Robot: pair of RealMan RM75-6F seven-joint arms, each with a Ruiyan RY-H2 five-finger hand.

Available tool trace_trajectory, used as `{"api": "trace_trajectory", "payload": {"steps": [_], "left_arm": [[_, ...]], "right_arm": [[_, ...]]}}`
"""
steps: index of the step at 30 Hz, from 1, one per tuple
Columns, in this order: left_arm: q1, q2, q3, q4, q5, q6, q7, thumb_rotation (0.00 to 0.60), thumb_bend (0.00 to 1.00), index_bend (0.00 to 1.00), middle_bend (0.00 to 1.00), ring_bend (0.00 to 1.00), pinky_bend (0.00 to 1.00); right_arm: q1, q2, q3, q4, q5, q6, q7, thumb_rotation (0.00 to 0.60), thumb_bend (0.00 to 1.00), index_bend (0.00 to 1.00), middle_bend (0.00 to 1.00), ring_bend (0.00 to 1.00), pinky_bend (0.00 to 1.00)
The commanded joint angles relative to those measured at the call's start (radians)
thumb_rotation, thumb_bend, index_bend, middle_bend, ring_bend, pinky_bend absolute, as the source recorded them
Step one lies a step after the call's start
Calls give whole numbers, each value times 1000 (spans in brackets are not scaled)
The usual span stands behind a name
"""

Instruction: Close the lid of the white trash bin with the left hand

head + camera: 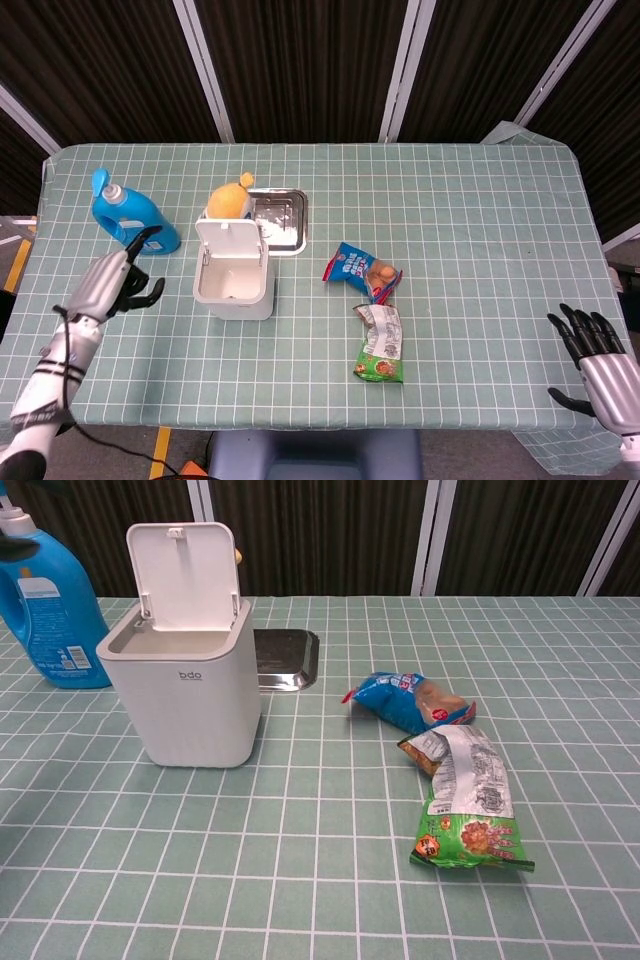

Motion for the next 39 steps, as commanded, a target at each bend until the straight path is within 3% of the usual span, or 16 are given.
{"api": "trace_trajectory", "payload": {"steps": [1, 9, 16, 23, 31, 39], "left_arm": [[-270, -112, -93, 184, -299, -172, 95, 600, 459, 120, 1000, 1000, 1000], [-393, -168, -59, 305, -434, -256, 136, 600, 459, 141, 1000, 1000, 1000], [-436, -91, -6, 250, -512, -312, 164, 600, 475, 210, 1000, 1000, 1000], [-434, -9, 37, 158, -508, -321, 162, 600, 479, 218, 1000, 1000, 1000], [-424, 43, 134, 30, -449, -277, 219, 600, 478, 218, 1000, 1000, 1000], [-385, -2, 219, -18, -352, -245, 247, 600, 477, 196, 1000, 1000, 1000]], "right_arm": [[12, -7, 6, 1, 16, -26, -18, 600, 111, 0, 0, 0, 0], [30, -13, 17, -2, 58, -75, -45, 600, 112, 0, 0, 0, 0], [29, -8, 17, -3, 62, -72, -39, 600, 112, 0, 0, 0, 0], [23, 0, 6, -10, 42, -62, -32, 600, 112, 0, 0, 0, 0], [17, 8, -8, -14, 11, -46, -7, 600, 112, 0, 0, 0, 0], [15, 25, -12, -20, 7, -39, 34, 600, 112, 0, 0, 0, 0]]}}
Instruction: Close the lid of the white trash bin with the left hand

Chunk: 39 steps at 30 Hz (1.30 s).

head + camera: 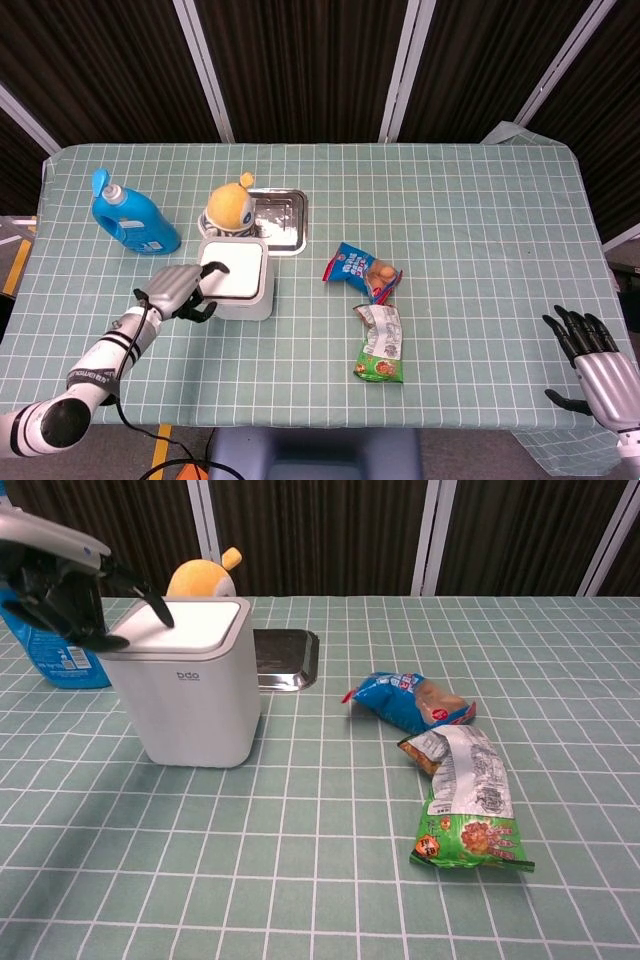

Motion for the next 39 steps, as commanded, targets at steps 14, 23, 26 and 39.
{"api": "trace_trajectory", "payload": {"steps": [14, 23, 26, 39], "left_arm": [[117, -31, -10, -69, 298, 220, -75, 600, 480, 101, 1000, 1000, 1000], [521, 162, 228, -221, 1054, 466, -159, 600, 478, 27, 856, 872, 934], [744, 162, 384, -60, 1374, 660, -156, 600, 462, 20, 300, 269, 343], [1123, -59, 384, 411, 1263, 990, -364, 600, 418, 70, 0, 0, 0]], "right_arm": [[-7, 10, -3, -4, 4, 4, 6, 600, 112, 0, 0, 0, 0], [-14, 16, -15, -13, -10, 6, -7, 600, 111, 0, 0, 0, 0], [-15, 16, -23, -15, -19, 1, -16, 600, 112, 0, 0, 0, 0], [-23, -4, -53, -26, -81, 3, -66, 600, 112, 0, 0, 0, 0]]}}
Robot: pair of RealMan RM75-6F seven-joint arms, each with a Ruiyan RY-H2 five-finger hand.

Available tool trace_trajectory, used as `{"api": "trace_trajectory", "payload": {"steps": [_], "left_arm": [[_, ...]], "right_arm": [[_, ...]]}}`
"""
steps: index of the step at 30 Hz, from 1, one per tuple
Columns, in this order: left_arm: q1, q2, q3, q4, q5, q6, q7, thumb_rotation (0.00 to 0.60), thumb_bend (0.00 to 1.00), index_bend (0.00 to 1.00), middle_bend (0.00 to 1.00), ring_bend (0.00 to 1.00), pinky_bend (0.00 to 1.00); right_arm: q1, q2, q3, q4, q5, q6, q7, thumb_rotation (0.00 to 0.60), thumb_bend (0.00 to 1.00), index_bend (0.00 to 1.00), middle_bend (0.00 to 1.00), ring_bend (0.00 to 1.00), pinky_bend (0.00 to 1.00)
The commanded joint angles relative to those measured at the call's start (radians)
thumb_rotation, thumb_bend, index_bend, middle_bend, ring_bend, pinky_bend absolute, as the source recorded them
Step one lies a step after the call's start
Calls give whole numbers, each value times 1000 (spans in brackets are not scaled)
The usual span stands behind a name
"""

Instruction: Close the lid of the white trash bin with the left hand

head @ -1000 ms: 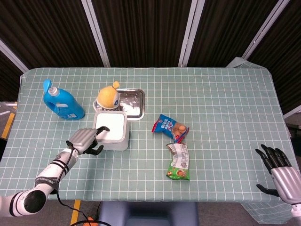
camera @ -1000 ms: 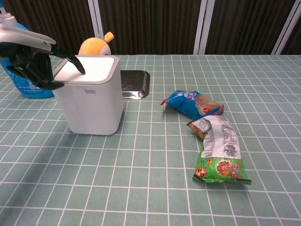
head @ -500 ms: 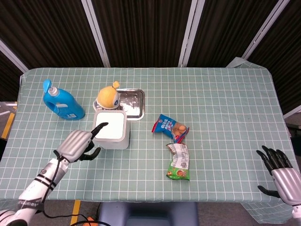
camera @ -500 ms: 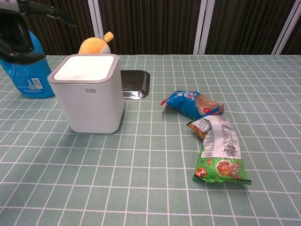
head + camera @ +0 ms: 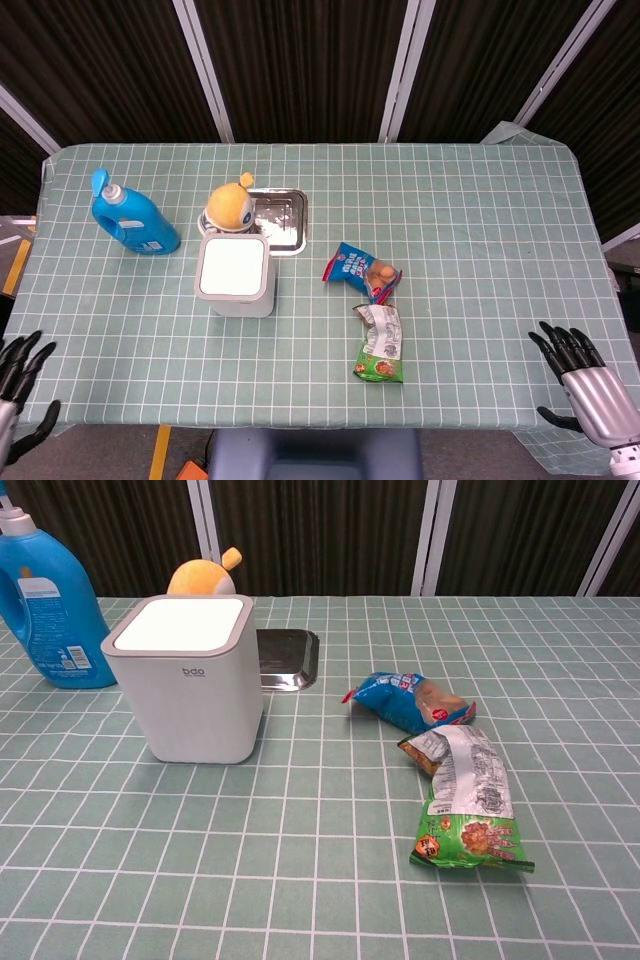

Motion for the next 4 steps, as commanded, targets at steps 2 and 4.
{"api": "trace_trajectory", "payload": {"steps": [2, 4], "left_arm": [[31, -18, 52, 64, -141, -108, -162, 600, 417, 68, 0, 0, 0], [32, -16, 47, 70, -121, -109, -164, 600, 418, 67, 0, 0, 0]], "right_arm": [[-10, -14, -9, -1, -20, 11, -42, 600, 111, 0, 0, 0, 0], [-24, -32, -7, 3, -25, 32, -88, 600, 112, 0, 0, 0, 0]]}}
